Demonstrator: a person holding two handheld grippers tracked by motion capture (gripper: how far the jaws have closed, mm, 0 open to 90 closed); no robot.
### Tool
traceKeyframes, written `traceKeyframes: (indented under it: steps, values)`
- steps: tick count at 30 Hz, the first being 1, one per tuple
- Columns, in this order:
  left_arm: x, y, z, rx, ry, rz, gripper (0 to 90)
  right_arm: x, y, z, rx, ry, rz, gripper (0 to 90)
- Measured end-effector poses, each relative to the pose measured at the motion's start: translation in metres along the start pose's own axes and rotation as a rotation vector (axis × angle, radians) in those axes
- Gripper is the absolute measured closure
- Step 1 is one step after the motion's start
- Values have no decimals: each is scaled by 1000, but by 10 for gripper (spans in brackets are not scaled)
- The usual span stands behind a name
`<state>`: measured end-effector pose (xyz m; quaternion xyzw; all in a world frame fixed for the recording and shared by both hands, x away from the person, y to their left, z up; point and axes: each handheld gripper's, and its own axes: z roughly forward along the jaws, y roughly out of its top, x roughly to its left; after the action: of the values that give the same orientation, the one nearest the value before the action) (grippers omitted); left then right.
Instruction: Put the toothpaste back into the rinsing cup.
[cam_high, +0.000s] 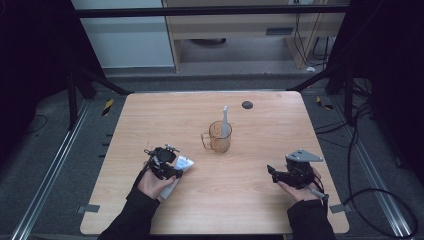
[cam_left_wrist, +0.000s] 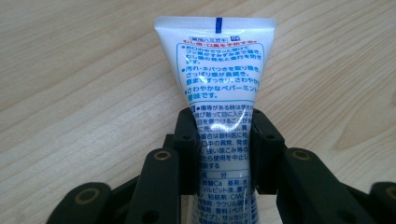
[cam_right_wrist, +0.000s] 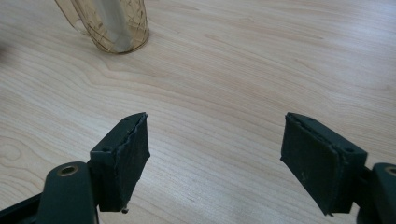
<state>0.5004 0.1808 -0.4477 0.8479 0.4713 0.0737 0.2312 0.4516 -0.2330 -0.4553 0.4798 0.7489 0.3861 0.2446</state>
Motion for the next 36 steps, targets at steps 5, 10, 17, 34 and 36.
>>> traceKeyframes:
  steps: [5, 10, 17, 34, 36]
  values:
    - [3, 2, -22, -89, -2, -13, 687, -1, -1, 0, 2, -3, 2, 235]
    - [5, 3, -38, -171, 5, -22, 689, -2, -1, -1, -4, -8, 2, 238]
    - [6, 9, -55, -263, 33, -27, 689, -1, -1, -1, -15, -13, 1, 239]
    - [15, 39, -75, -429, 46, -67, 689, -1, -2, 1, -23, -27, 6, 204]
    - [15, 44, -75, -446, 53, -74, 689, -1, -2, 1, -24, -26, 4, 203]
